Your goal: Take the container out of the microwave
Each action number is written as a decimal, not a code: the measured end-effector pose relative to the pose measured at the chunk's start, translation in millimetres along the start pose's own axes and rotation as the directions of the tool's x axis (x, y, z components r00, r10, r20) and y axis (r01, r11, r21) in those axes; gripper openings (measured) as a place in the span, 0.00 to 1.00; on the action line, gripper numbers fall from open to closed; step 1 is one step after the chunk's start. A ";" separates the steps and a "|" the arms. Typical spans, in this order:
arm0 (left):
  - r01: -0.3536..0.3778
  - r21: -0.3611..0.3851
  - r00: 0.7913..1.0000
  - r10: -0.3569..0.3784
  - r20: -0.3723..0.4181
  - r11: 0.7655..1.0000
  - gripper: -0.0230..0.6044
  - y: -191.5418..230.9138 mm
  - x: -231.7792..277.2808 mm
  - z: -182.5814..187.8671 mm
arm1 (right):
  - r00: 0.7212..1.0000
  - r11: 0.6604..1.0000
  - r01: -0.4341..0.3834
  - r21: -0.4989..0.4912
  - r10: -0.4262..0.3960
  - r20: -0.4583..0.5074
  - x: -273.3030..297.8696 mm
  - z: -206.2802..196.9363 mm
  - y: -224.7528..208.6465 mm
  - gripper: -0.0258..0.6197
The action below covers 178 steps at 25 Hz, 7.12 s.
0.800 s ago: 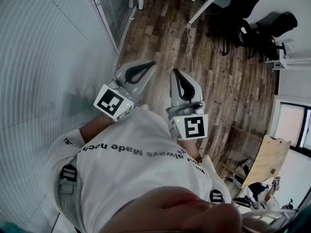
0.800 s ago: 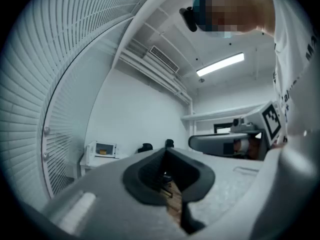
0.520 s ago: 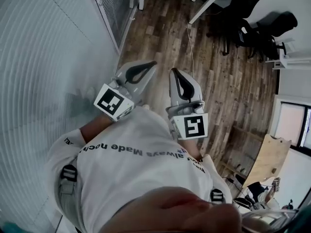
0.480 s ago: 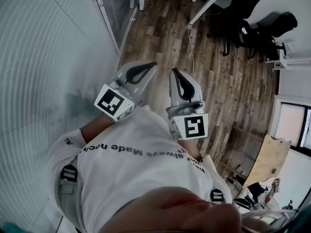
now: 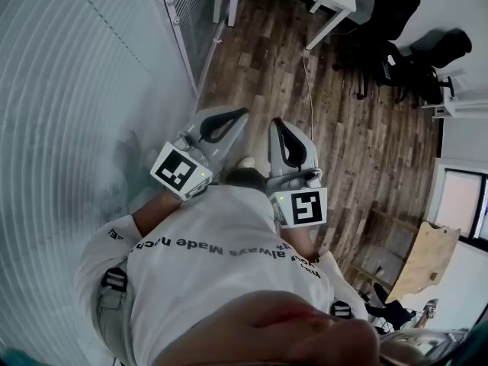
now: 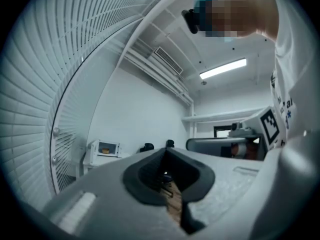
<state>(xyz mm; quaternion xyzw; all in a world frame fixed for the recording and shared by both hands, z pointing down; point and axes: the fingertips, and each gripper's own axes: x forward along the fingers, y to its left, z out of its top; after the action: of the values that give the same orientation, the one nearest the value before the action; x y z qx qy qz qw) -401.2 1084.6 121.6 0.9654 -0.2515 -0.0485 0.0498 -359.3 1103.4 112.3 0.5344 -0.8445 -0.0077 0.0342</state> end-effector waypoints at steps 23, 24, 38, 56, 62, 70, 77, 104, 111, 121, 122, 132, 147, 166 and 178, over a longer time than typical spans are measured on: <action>0.091 0.011 0.995 -0.091 -0.031 0.996 0.04 78.8 354.1 -23.8 | 0.995 0.994 0.099 0.035 -0.099 0.016 97.2 -23.3 -349.5 0.04; 0.089 0.013 0.996 -0.089 -0.030 0.996 0.04 81.8 370.3 -24.7 | 0.995 0.995 0.096 0.033 -0.097 0.018 101.6 -24.5 -366.2 0.04; -0.014 0.003 1.000 0.014 -0.018 1.000 0.04 134.9 464.0 -25.7 | 1.000 0.998 -0.002 0.064 0.001 0.013 159.2 -34.0 -454.3 0.04; -0.062 -0.012 0.998 0.062 0.015 0.998 0.04 389.9 536.7 -3.9 | 0.995 0.995 -0.098 -0.009 0.098 -0.013 427.3 -21.9 -503.8 0.04; -0.059 -0.002 0.998 0.059 0.015 0.998 0.04 490.2 567.5 7.4 | 0.997 0.997 -0.082 0.007 0.082 -0.015 530.7 -14.4 -527.1 0.04; -0.047 -0.006 0.999 0.047 0.012 0.999 0.04 550.4 595.4 6.6 | 0.998 0.998 -0.063 -0.010 0.063 -0.024 591.4 -18.4 -556.0 0.04; -0.017 -0.023 1.000 0.017 -0.003 1.000 0.04 583.6 646.7 10.6 | 0.998 0.999 -0.038 0.000 0.038 -0.044 625.3 -18.8 -603.1 0.04; -0.034 -0.007 0.999 0.034 -0.041 0.999 0.04 695.5 996.5 -17.8 | 0.999 0.997 0.000 0.073 -0.003 0.049 757.3 -33.9 -950.3 0.04; -0.090 -0.005 0.994 0.090 -0.062 0.996 0.04 738.2 1012.9 -32.4 | 0.998 0.996 -0.055 0.072 0.055 0.001 798.7 -59.1 -966.8 0.04; -0.115 -0.027 0.991 0.113 -0.070 0.993 0.04 823.0 1000.5 -31.3 | 0.996 0.995 -0.076 0.067 0.079 -0.037 883.8 -63.8 -943.5 0.04; -0.113 -0.032 0.991 0.111 -0.073 0.993 0.04 831.1 998.5 -30.3 | 0.996 0.995 -0.077 0.066 0.080 -0.044 892.0 -64.0 -939.4 0.04; -0.111 -0.071 0.987 0.102 -0.121 0.991 0.04 896.2 988.7 -60.8 | 0.992 0.995 -0.048 0.089 0.058 -0.113 954.8 -95.6 -924.3 0.04; -0.173 -0.091 0.972 0.155 -0.177 0.981 0.04 969.6 1013.0 -176.8 | 0.962 0.991 0.014 0.136 0.024 -0.272 1021.0 -235.0 -962.9 0.14; -0.269 -0.088 0.941 0.241 -0.239 0.959 0.04 1029.5 1023.0 -306.4 | 0.888 0.954 0.179 0.242 -0.050 -0.457 1090.4 -394.8 -993.1 0.20; -0.289 -0.101 0.931 0.255 -0.261 0.952 0.04 1055.5 1023.1 -335.5 | 0.843 0.935 0.256 0.246 -0.091 -0.530 1122.1 -434.8 -1004.1 0.27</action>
<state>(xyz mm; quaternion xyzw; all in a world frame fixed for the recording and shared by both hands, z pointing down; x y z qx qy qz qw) 20.2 -309.8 510.9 0.9138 -0.3711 0.0614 0.1530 96.6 -330.3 551.7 0.5910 -0.7431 0.2625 0.1723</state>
